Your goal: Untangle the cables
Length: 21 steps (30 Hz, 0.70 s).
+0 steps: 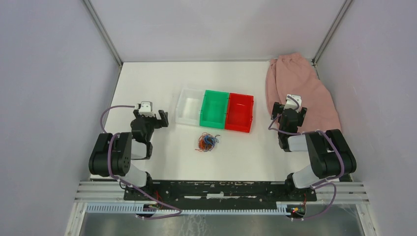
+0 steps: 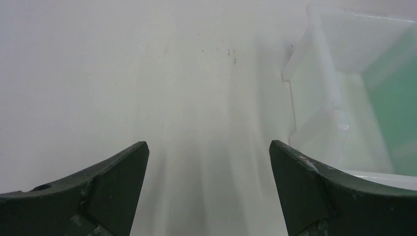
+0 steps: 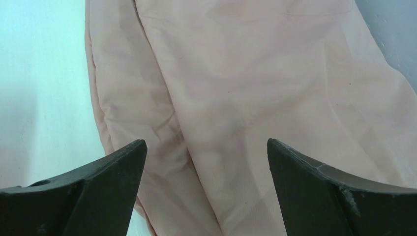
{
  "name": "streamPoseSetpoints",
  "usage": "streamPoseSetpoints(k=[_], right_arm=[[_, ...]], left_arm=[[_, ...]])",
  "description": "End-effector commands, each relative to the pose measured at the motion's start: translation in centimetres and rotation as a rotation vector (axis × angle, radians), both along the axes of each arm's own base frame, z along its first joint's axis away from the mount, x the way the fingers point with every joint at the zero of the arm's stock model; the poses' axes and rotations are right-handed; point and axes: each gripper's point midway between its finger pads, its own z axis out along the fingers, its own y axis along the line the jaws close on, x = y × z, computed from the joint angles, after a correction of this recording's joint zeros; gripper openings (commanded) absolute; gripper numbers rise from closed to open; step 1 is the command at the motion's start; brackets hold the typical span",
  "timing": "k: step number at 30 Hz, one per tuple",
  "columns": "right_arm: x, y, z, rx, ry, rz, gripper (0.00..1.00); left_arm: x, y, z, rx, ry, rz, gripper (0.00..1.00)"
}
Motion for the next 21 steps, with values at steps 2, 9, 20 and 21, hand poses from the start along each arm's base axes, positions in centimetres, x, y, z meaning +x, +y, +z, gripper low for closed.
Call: streamPoseSetpoints(k=[2, 9, 20, 21], right_arm=[[0.4, 0.3, 1.1, 0.007, -0.045, 0.007, 0.99], [0.4, 0.3, 1.0, 0.007, -0.042, 0.006, 0.99], [-0.5, -0.1, 8.2, 0.101, 0.007, -0.08, 0.99], [-0.3, 0.8, 9.9, 0.15, -0.006, -0.047, 0.99]], left_arm=[[0.7, 0.5, 1.9, 0.049, -0.071, 0.015, 0.99], [0.7, 0.5, 1.9, 0.049, -0.072, 0.014, 0.99], [2.3, 0.3, 6.3, 0.101, 0.14, -0.113, 0.99], [2.1, 0.1, 6.8, 0.116, 0.163, -0.14, 0.99]])
